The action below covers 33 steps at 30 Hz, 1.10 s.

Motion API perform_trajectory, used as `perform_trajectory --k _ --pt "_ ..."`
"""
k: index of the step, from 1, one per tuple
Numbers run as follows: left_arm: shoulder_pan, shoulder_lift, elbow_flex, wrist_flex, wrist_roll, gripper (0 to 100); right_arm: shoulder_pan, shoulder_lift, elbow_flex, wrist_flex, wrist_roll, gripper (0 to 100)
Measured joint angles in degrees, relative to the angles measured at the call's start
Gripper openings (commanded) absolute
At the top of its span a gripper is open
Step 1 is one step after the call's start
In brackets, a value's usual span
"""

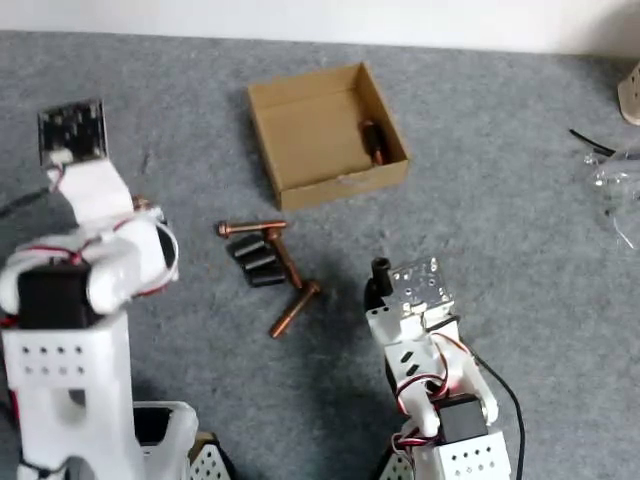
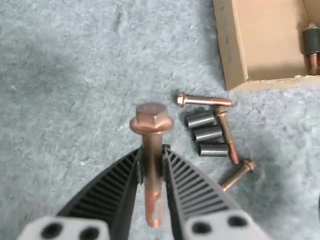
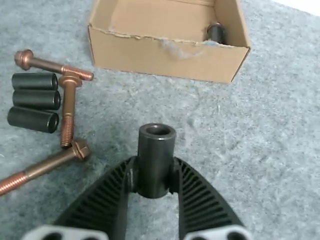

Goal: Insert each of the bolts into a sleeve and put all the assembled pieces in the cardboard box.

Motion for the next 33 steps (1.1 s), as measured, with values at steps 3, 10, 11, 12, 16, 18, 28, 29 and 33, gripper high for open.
perform_trajectory --k 3,10,11,12,16,18,28,29,33 --pt "0.00 -5.27 8.44 -4.22 -1.14 0 0.00 0.00 0.00 0.00 0.00 0.5" --pt "0.00 -19.87 27.87 -17.67 -1.41 0 0.00 0.00 0.00 0.00 0.00 0.5" --pt "0.00 -22.15 30.24 -19.87 -1.41 0 0.00 0.00 0.00 0.00 0.00 0.5" --pt "0.00 -24.44 32.53 -21.98 -1.41 0 0.00 0.00 0.00 0.00 0.00 0.5" --pt "0.00 -33.49 39.91 -28.04 -1.41 0 0.00 0.00 0.00 0.00 0.00 0.5" --pt "0.00 -37.71 42.37 -30.51 -1.41 0 0.00 0.00 0.00 0.00 0.00 0.5" --pt "4.57 -56.53 58.11 -49.32 -1.41 0 0.00 0.00 0.09 0.00 0.00 0.5" --pt "6.33 -57.41 59.96 -51.52 -1.41 0 0.00 0.00 0.09 0.00 0.00 0.5" --pt "12.13 -57.85 66.81 -59.25 -1.41 0 0.00 0.00 0.09 0.00 0.00 0.5"
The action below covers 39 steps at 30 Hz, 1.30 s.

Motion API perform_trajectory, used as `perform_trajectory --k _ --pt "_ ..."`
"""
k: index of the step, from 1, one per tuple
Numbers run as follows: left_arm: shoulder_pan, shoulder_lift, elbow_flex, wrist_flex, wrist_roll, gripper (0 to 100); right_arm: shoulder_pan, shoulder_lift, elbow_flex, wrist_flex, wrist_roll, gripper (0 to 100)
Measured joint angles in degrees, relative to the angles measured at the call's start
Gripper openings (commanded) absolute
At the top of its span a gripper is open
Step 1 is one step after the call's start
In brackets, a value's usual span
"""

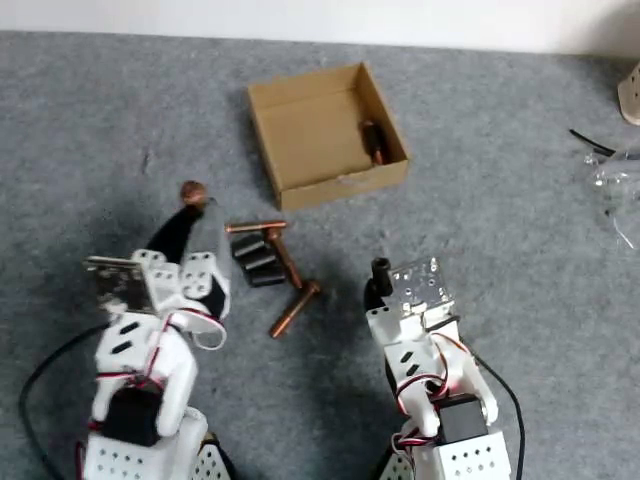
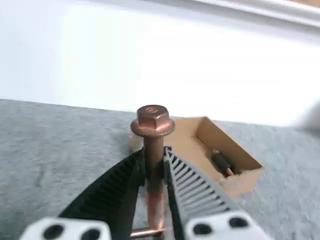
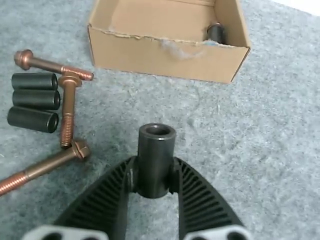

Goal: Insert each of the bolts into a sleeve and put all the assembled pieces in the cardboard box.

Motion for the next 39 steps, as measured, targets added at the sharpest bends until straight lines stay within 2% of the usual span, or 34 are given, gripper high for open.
perform_trajectory --k 8,11,15,20,23,27,31,34,39 --pt "1.67 0.00 10.37 -18.37 0.00 0 0.00 0.00 0.00 -0.18 0.00 0.5" --pt "2.37 0.00 11.08 -24.26 0.79 1 -0.53 0.00 0.00 -2.73 -2.64 0.5" --pt "4.48 0.00 11.25 -26.11 5.45 1 -2.37 0.00 -0.26 -3.25 -3.43 0.5" --pt "5.45 0.00 10.81 -26.29 7.12 1 -6.86 0.00 -1.14 -3.25 -3.60 0.5" --pt "8.79 0.00 9.67 -23.38 7.12 1 -11.08 0.00 -2.99 -2.73 -3.34 0.5" --pt "14.51 0.00 3.96 -11.69 7.30 1 -16.88 0.00 -6.68 2.11 1.58 0.5" --pt "18.73 0.00 -2.46 -2.02 7.74 1 -20.31 0.00 -9.23 6.15 2.02 0.5" --pt "19.69 0.00 -4.84 1.14 10.81 1 -21.01 0.00 -9.41 6.59 2.02 0.5" --pt "19.52 0.00 -5.01 2.81 11.52 1 -21.10 0.00 -9.41 6.59 2.02 0.5"
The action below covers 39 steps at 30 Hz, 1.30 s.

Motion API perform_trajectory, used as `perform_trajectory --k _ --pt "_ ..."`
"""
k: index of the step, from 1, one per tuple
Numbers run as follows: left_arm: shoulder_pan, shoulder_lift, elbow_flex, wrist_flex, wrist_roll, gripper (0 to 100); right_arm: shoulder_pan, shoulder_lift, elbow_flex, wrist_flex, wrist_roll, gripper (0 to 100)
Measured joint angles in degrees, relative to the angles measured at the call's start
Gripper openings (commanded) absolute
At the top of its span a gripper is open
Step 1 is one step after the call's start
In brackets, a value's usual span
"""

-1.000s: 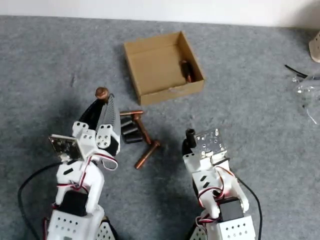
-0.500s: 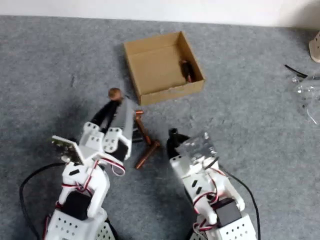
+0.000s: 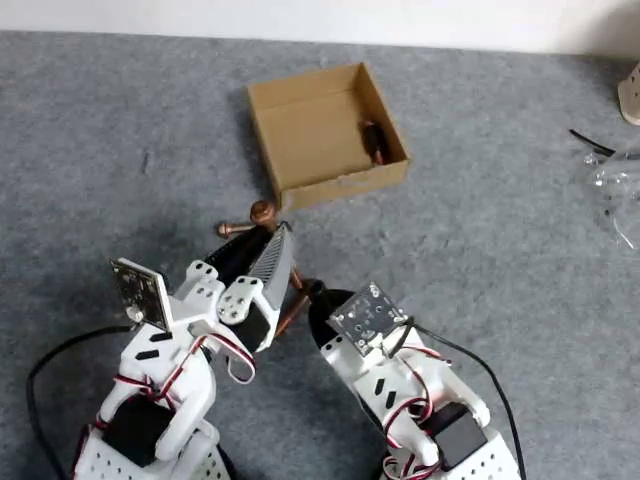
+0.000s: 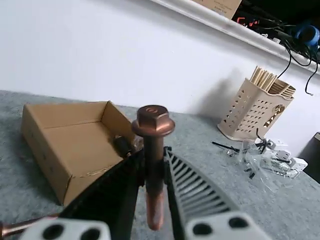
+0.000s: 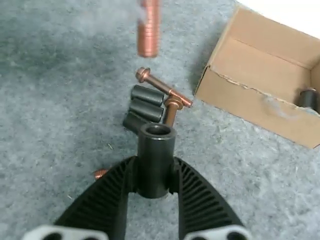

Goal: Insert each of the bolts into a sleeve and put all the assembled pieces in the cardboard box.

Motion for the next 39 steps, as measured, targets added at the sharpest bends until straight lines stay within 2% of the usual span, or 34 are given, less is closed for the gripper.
perform_trajectory --k 4,8,14,25,32,39 --pt "0.53 0.00 4.40 -1.49 0.53 1 0.00 0.00 0.00 0.00 0.09 0.5" --pt "0.35 0.00 10.37 -7.38 4.84 1 0.00 0.00 0.00 -3.16 0.09 0.5" --pt "0.53 0.00 10.90 -9.41 5.63 1 0.00 0.00 0.00 -3.96 0.09 0.5" --pt "1.76 0.00 10.90 -9.41 7.91 1 0.00 -0.09 0.00 -3.96 0.09 0.5" --pt "1.76 0.00 5.19 -1.49 8.62 1 -0.18 -0.09 0.00 -4.04 0.26 0.5" --pt "1.93 0.00 4.13 -0.79 8.62 1 -0.18 -0.09 0.00 -4.48 0.26 0.5"
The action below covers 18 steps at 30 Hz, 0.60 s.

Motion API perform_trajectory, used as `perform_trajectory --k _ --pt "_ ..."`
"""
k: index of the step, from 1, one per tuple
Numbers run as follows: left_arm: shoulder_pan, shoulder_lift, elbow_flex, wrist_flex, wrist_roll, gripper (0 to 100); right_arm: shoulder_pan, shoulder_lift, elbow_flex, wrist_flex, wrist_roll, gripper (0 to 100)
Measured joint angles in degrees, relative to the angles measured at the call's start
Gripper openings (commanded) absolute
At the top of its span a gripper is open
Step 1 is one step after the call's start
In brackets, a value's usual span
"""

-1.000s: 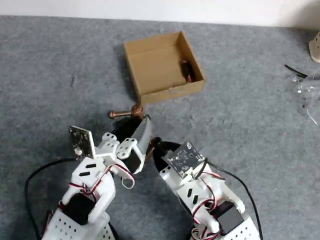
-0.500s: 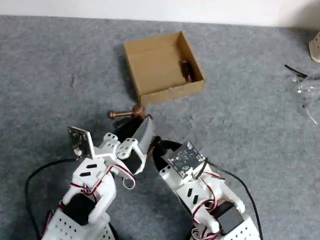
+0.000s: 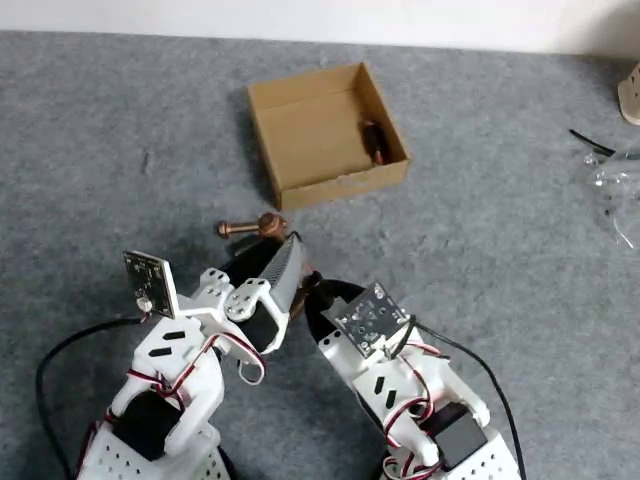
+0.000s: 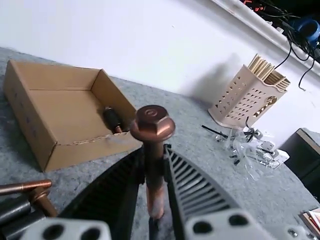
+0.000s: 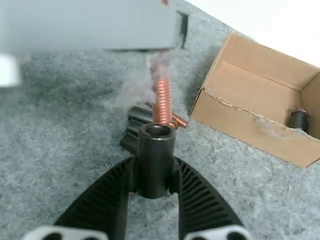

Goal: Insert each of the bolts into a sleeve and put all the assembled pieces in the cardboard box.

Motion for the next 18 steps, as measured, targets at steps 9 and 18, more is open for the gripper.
perform_trajectory --k 9,18 --pt "2.55 0.00 0.00 0.35 -0.26 1 2.02 0.00 1.05 -1.67 0.00 0.5" --pt "7.21 0.00 0.88 0.44 -0.18 1 2.29 0.00 1.23 -1.76 0.00 0.5"
